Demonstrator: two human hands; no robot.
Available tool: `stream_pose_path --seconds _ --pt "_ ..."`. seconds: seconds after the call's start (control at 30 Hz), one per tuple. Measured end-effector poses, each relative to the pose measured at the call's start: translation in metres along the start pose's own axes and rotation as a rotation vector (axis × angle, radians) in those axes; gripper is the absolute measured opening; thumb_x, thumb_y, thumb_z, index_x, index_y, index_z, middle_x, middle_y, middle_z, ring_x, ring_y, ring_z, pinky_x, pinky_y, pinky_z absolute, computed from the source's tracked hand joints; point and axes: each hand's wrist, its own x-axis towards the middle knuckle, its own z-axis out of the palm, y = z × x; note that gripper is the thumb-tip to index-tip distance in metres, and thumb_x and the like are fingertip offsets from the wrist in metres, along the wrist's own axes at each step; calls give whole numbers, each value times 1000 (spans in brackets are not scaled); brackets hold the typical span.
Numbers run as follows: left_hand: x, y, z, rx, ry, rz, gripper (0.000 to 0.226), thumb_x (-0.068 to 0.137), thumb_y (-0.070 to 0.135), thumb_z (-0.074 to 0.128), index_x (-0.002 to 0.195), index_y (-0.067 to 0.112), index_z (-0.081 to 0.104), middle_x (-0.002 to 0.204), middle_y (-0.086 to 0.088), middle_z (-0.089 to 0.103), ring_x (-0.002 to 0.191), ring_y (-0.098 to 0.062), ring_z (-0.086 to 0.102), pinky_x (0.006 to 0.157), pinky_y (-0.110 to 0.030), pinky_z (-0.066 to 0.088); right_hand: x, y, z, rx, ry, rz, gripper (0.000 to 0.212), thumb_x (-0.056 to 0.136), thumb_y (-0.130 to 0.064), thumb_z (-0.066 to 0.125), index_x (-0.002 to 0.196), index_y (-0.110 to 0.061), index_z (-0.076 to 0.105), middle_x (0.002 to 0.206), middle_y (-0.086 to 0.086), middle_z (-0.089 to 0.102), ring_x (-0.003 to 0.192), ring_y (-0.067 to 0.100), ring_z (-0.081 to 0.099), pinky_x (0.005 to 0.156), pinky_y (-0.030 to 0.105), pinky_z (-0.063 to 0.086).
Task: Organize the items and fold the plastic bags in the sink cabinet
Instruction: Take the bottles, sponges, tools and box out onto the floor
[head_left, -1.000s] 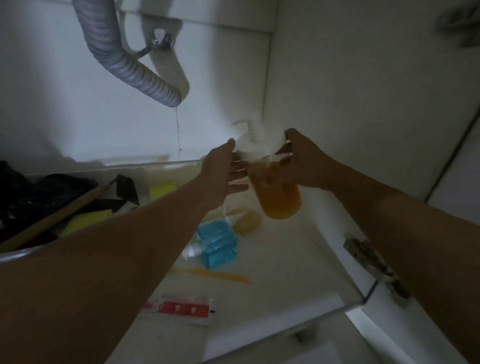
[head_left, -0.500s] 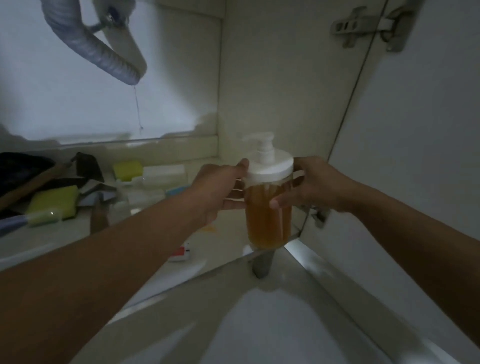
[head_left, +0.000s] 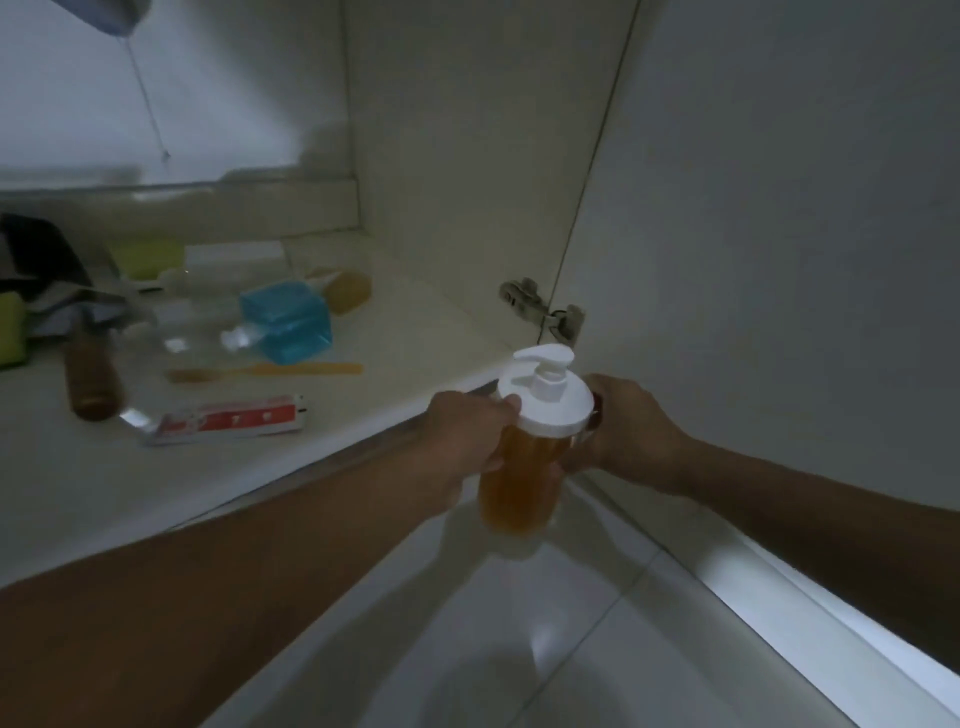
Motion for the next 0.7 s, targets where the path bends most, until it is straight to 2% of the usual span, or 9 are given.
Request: stream_pose_path --seconds 0.07,0.13,0.17,0.3,0.4,0.53,0.6,0.67,0.7 --pt "4 -15 5 -20 -30 -65 7 96 16 57 98 11 62 97 -7 65 98 -22 63 91 -39 55 1 12 14 -32 -15 16 76 49 -20 95 116 -12 61 111 -1 64 99 17 58 81 29 51" --pt "11 -31 9 -3 -60 -97 22 99 10 49 79 16 54 91 -6 60 89 -18 59 92 -36 51 2 20 26 -42 -42 40 76 52 -16 94 119 -12 59 110 -1 60 100 16 55 80 27 47" --pt "16 -39 10 -9 -75 -108 25 100 7 47 77 15 54 92 -9 59 86 -17 56 88 -35 51 3 23 31 -35 -58 55 76 52 -14 93 120 -12 58 110 -2 59 102 17 55 80 27 46" --pt "31 -62 14 -1 -90 -137 21 95 -3 47 88 10 63 99 -12 63 93 -21 58 91 -37 51 12 31 43 -106 -123 68 68 54 -12 92 116 -12 64 110 0 64 102 17 59 76 24 43" --pt "37 -69 17 52 -104 -137 28 90 -9 42 105 6 62 99 -15 58 87 -22 54 77 -33 46 21 36 51 -152 -112 82 74 55 -16 91 122 -10 61 119 5 64 110 22 60 78 21 40" --pt "43 -67 15 117 -156 -146 45 86 -12 43 125 6 56 110 -13 59 96 -24 51 66 -28 43 29 38 59 -182 -97 104 76 58 -16 91 126 -9 56 121 5 62 114 24 58 81 23 40" --pt "47 -68 14 156 -189 -148 57 81 -14 45 130 13 54 123 -9 58 110 -26 52 78 -33 49 33 38 60 -170 -88 144 81 56 -14 92 127 -9 53 122 5 61 115 26 57 82 25 42" --pt "49 -69 12 192 -209 -146 65 79 -14 46 134 19 51 131 -5 55 120 -28 48 97 -41 48 36 39 60 -190 -80 142 85 56 -14 91 130 -10 50 125 5 59 117 25 55 82 26 41" --pt "49 -69 10 199 -218 -145 66 78 -14 47 134 21 51 133 -4 54 122 -28 47 101 -45 46 35 36 58 -203 -89 131 85 58 -14 90 132 -10 49 126 5 59 118 25 54 83 26 41"
